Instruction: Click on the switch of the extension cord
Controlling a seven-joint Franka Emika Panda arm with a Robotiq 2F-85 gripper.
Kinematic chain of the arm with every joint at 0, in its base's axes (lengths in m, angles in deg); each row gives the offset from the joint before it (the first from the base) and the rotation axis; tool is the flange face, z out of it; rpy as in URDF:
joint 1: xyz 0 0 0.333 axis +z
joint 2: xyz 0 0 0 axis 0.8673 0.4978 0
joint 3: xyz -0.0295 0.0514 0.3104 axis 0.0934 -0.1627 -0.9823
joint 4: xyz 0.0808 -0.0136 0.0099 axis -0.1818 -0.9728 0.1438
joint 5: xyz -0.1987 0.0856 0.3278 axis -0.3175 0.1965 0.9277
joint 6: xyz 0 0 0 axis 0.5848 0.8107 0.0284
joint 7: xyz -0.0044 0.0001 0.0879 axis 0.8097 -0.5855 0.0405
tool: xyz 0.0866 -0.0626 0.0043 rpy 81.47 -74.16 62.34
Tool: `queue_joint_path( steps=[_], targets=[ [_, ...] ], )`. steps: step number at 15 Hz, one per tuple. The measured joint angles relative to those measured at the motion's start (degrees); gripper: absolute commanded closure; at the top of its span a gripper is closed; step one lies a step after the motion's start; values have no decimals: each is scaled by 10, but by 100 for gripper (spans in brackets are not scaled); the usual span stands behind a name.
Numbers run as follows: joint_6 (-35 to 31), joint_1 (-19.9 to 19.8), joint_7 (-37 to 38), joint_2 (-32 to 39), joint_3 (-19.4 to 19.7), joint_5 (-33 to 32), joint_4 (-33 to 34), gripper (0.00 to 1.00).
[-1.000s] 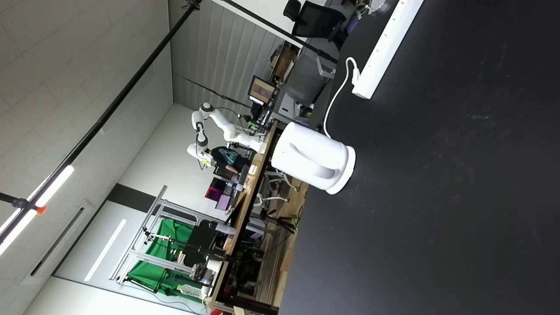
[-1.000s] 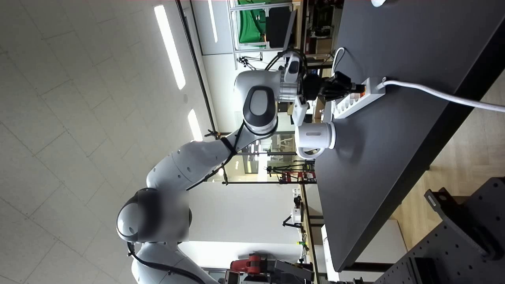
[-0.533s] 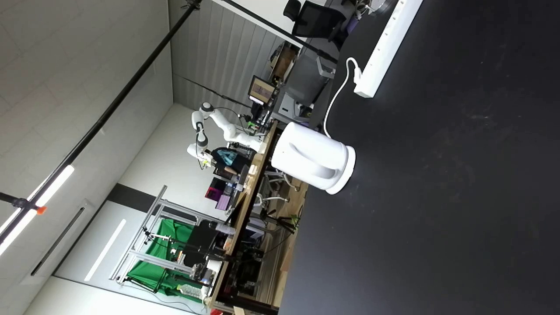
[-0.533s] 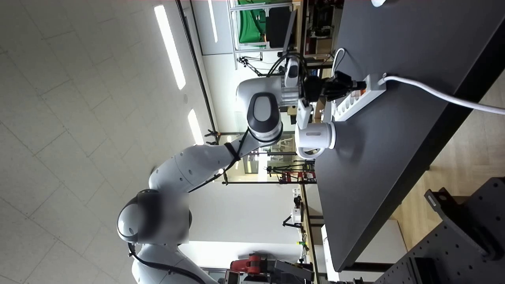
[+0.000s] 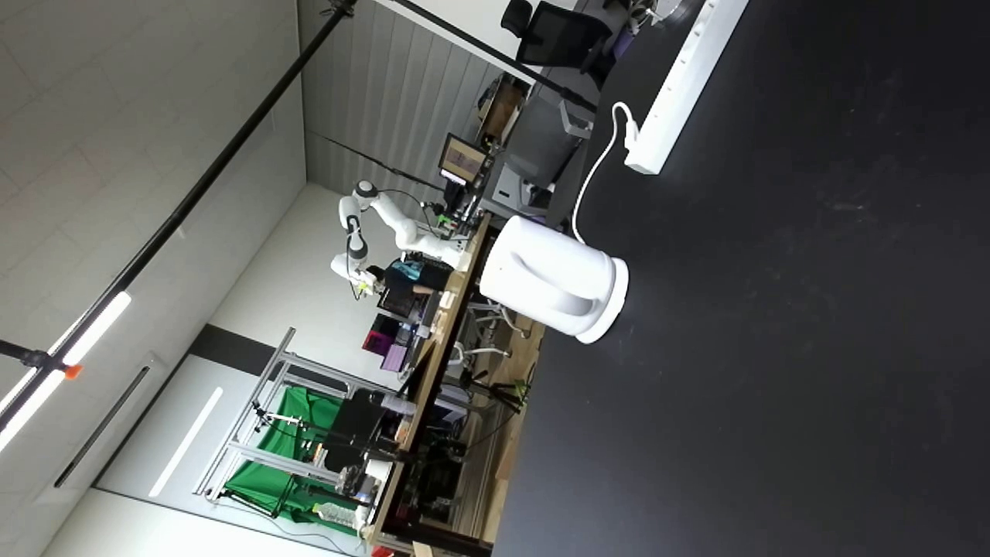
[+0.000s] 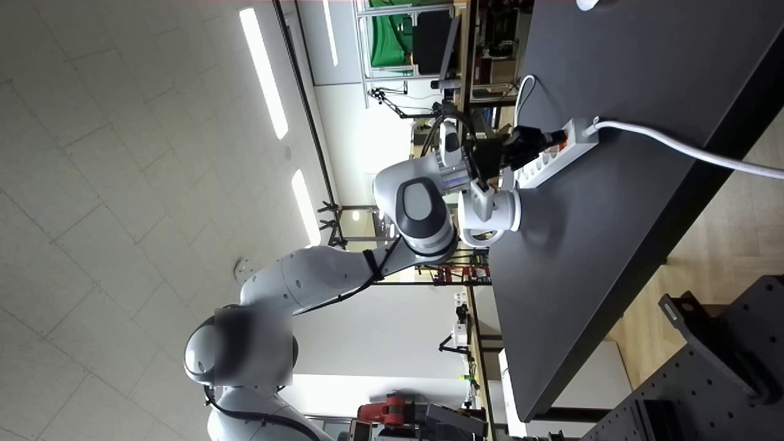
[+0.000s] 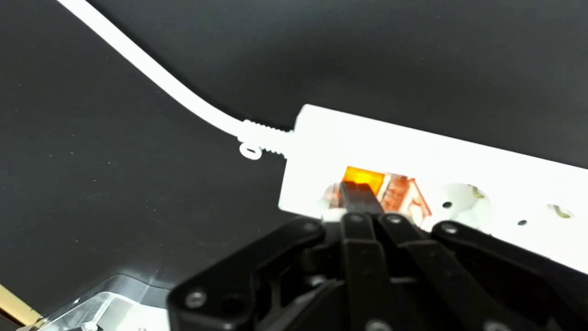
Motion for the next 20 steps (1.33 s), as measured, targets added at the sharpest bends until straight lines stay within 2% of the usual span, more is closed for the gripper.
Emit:
queue_joint_path(
  steps=[3,7,10,12,15,20],
  targets=[
    [-42,81,41,1,67,-18,-36,100],
    [-106,219,78,25,182,-15,-85,100],
    [-153,322,82,62,258,29,-113,100],
    [-166,371,80,85,280,72,-125,100],
    [-160,408,73,102,287,112,-134,100],
    [-92,416,63,94,291,118,-125,100]
  ],
)
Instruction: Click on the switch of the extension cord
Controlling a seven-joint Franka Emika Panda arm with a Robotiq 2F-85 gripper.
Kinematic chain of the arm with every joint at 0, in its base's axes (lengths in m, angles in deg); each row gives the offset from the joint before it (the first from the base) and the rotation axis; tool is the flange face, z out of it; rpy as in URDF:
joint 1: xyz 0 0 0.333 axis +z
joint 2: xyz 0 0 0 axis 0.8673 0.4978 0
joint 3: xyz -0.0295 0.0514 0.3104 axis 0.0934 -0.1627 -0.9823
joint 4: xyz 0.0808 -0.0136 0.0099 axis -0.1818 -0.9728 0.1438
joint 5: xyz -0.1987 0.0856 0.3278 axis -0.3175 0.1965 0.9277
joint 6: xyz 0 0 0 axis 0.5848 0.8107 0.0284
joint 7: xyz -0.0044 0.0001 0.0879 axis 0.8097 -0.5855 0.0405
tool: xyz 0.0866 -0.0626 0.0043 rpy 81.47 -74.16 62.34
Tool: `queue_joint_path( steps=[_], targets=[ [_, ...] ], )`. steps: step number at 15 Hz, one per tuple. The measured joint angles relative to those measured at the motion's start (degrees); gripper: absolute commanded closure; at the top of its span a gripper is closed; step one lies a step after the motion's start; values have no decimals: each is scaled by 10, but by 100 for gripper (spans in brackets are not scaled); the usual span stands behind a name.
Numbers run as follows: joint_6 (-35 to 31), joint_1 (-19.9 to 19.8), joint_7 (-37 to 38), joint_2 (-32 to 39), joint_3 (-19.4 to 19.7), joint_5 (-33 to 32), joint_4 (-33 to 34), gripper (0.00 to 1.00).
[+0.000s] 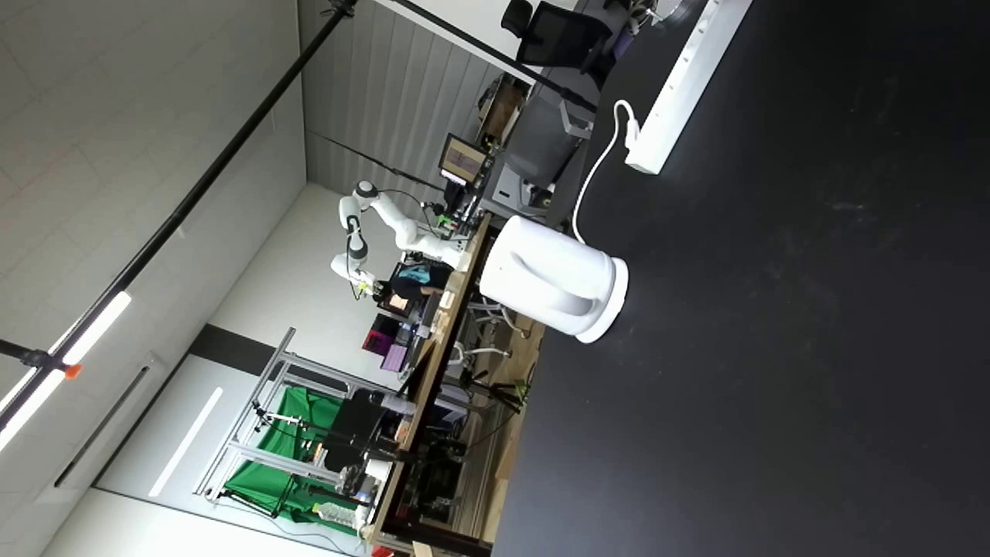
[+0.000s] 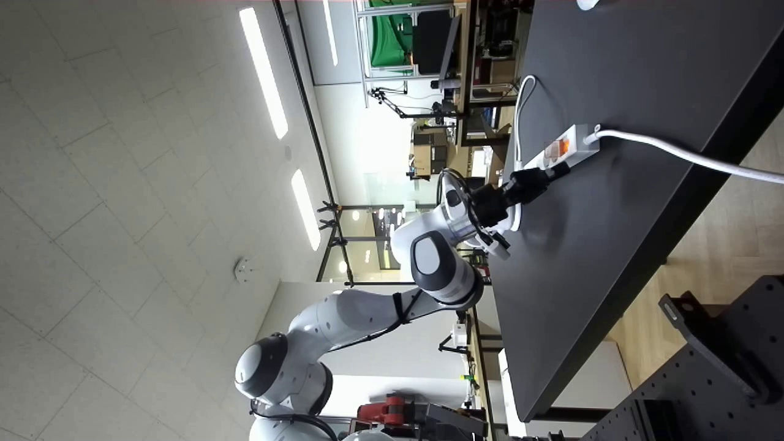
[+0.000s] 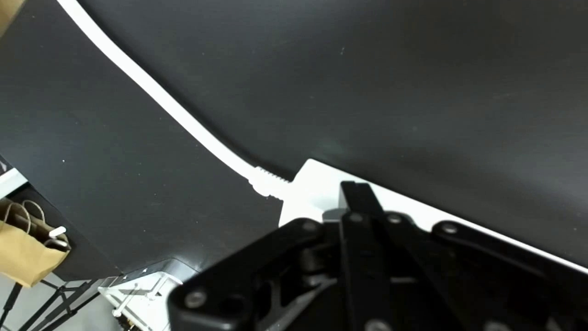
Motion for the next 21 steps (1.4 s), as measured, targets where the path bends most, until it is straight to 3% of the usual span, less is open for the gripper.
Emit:
queue_joint_path(
  steps=[4,7,10,16,21],
  targets=[
    [89,-14,-6,-25,6,-30,27,100],
    [170,-60,-11,-65,-19,-72,56,100],
    [238,-140,-17,-110,-82,-101,85,100],
    [319,-348,-65,-158,-264,-93,133,100],
    [357,-444,-93,-153,-340,-71,165,100]
  ],
)
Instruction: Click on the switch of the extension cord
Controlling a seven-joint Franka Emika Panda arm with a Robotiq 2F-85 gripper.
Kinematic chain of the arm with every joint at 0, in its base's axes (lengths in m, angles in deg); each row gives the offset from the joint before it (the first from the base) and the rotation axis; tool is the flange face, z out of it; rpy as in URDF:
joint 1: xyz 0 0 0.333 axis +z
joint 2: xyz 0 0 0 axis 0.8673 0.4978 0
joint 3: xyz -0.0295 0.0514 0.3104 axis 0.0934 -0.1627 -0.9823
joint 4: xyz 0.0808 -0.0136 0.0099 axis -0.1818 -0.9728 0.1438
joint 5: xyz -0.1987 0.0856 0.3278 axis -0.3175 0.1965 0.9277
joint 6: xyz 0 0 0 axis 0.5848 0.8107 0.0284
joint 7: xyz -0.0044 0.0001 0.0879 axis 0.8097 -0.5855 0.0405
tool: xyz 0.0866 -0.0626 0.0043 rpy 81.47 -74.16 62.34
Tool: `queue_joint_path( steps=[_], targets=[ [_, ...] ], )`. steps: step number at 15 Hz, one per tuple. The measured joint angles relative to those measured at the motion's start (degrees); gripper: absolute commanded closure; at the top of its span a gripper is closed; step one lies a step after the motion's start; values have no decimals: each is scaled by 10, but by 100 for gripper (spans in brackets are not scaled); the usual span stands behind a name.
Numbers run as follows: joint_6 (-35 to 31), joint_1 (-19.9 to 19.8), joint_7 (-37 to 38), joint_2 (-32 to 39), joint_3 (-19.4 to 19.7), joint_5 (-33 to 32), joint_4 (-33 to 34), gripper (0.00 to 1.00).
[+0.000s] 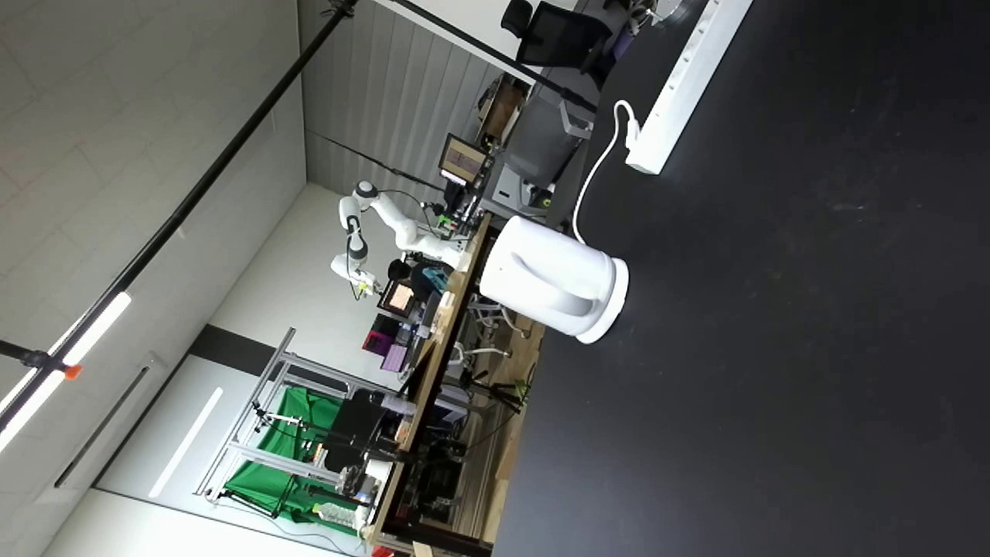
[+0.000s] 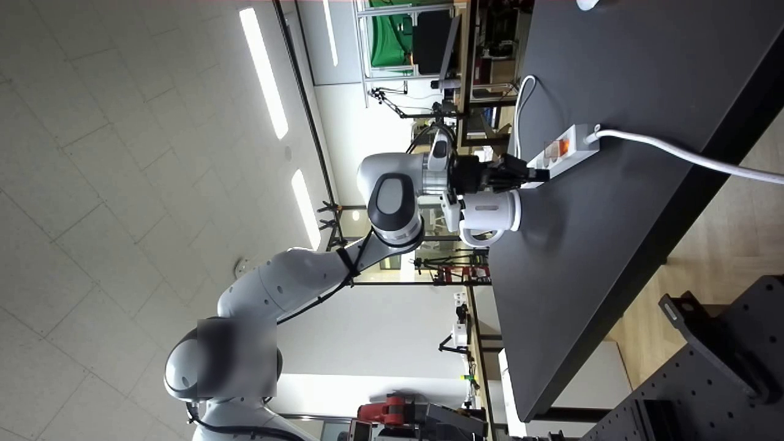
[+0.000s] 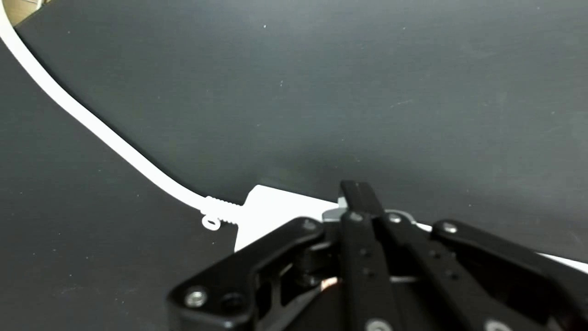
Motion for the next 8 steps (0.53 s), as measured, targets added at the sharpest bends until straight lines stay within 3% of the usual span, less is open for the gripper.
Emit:
queue_joint_path(
  steps=[8],
  targets=[
    [15,-42,-6,30,-21,6,45,100]
  ],
)
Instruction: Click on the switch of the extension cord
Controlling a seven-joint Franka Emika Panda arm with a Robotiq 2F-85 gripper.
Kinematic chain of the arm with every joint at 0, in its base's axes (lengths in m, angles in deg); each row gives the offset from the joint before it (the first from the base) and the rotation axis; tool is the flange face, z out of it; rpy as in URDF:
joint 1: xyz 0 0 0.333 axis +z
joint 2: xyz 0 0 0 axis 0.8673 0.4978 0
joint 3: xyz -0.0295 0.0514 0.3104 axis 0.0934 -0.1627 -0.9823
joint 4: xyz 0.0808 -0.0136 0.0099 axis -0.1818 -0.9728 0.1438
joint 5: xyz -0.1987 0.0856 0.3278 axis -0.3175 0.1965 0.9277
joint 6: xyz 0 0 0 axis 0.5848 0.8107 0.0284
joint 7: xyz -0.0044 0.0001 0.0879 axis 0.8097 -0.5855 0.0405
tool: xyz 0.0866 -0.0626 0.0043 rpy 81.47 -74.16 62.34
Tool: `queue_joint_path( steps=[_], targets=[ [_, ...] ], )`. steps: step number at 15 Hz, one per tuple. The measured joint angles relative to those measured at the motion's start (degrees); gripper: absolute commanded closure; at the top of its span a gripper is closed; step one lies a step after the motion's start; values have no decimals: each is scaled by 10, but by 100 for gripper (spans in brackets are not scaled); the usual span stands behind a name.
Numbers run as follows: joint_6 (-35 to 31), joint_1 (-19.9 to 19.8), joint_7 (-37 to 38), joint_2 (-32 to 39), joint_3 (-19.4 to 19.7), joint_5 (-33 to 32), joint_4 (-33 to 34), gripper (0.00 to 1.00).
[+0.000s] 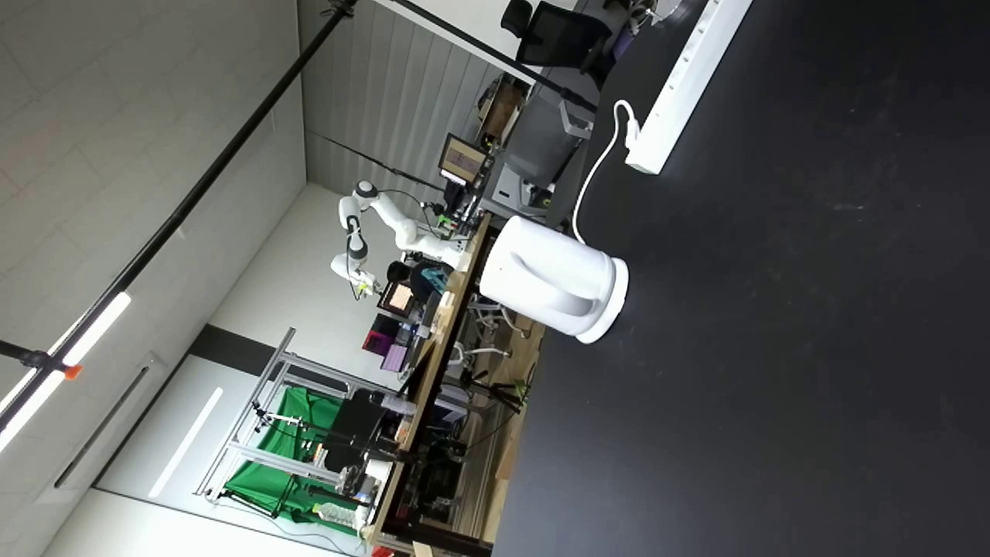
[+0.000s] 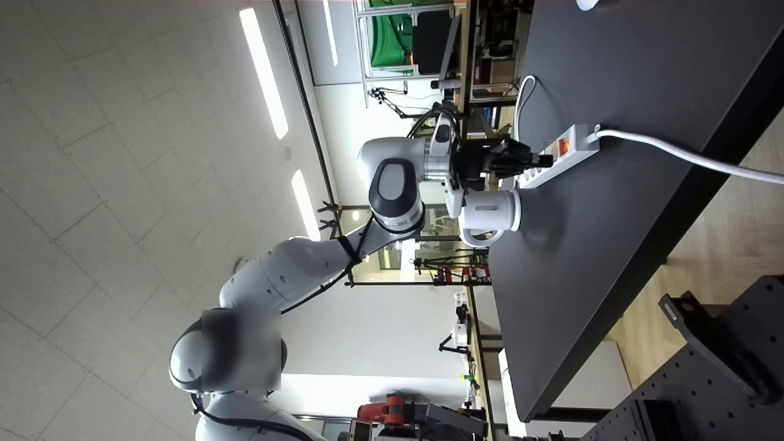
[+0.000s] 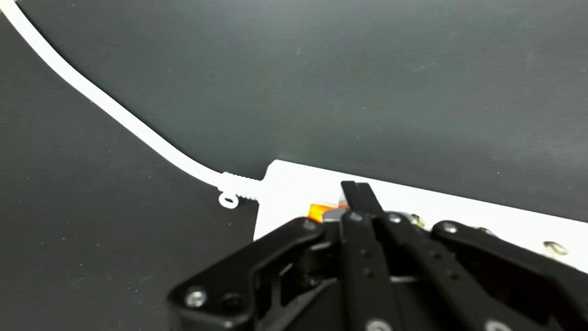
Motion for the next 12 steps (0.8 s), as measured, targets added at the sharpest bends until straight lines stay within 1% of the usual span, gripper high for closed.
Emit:
queue_joint_path(
  steps=[12],
  targets=[
    [0,-17,0,47,-2,0,47,100]
  ],
)
